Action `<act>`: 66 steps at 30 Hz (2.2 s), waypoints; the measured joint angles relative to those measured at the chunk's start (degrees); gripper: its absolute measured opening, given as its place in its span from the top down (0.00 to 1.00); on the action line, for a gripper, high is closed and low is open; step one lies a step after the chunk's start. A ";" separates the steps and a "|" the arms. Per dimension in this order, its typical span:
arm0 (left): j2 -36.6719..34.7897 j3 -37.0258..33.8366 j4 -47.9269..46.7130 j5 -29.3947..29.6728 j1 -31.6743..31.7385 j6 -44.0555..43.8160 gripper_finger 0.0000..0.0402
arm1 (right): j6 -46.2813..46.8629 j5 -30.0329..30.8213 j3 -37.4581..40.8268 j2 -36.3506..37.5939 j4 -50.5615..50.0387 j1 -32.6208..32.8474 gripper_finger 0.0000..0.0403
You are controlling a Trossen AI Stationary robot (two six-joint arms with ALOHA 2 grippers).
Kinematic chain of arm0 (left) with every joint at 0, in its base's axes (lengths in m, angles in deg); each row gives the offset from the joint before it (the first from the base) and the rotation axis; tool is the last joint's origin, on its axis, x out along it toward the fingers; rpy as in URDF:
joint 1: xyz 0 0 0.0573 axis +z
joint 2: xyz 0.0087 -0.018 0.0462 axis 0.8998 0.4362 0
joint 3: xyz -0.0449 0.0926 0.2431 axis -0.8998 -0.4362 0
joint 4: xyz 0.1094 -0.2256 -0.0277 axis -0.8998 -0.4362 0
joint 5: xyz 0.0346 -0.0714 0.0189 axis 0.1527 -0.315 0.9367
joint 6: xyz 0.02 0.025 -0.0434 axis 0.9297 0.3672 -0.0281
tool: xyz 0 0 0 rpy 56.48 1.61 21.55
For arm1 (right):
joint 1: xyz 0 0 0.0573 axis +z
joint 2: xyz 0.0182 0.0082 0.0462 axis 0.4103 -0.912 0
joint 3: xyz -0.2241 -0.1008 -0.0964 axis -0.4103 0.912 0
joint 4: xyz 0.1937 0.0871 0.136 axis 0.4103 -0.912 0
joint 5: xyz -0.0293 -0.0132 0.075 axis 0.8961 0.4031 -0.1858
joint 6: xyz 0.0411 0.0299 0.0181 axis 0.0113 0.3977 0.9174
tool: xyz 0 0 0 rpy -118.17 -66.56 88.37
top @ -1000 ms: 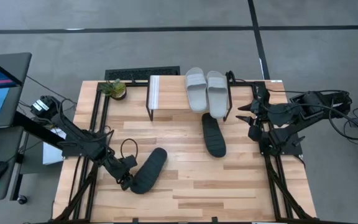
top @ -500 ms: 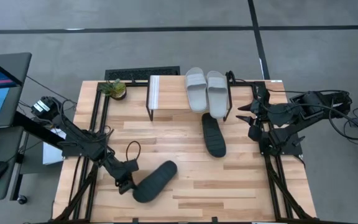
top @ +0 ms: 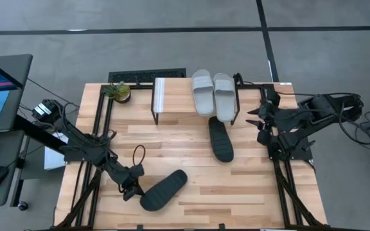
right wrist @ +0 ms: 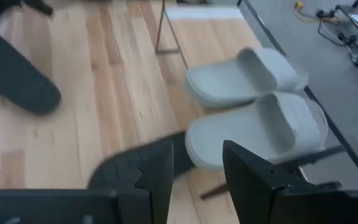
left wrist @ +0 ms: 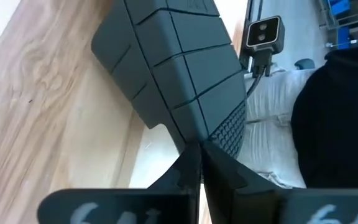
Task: Pick and place slides into the shelf
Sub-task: Put the left black slide on the shelf
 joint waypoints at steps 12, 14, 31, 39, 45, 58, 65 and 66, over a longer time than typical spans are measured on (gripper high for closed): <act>-7.60 0.02 -11.39 2.13 0.00 -0.17 1.00 | -0.03 -0.04 0.00 -4.64 -3.72 0.00 0.67; -8.87 0.02 -13.91 2.13 0.00 -1.96 1.00 | -0.03 -0.05 0.00 -5.08 -3.88 0.00 0.67; -10.11 0.77 -15.33 -13.25 -6.51 -9.70 0.94 | 1.88 -0.04 0.00 -5.27 -5.42 0.00 0.61; -10.38 18.74 -41.53 1.42 -20.64 -4.75 0.99 | 6.92 -0.04 0.00 -5.27 -5.53 0.00 0.58; -7.35 37.44 -69.88 32.30 -28.12 14.54 1.00 | 9.14 0.03 0.00 -5.27 -5.12 0.00 0.59; 3.29 43.43 -69.06 43.67 -27.93 40.86 0.99 | 16.19 -0.02 0.00 -5.27 -5.20 0.00 0.56; 5.99 43.43 -69.10 48.18 -24.24 40.68 0.88 | 18.00 -0.02 0.02 -5.27 -5.22 0.00 0.54; 6.44 43.43 -69.12 48.52 -23.80 40.70 0.86 | 18.03 -0.02 0.02 -5.27 -5.24 0.00 0.54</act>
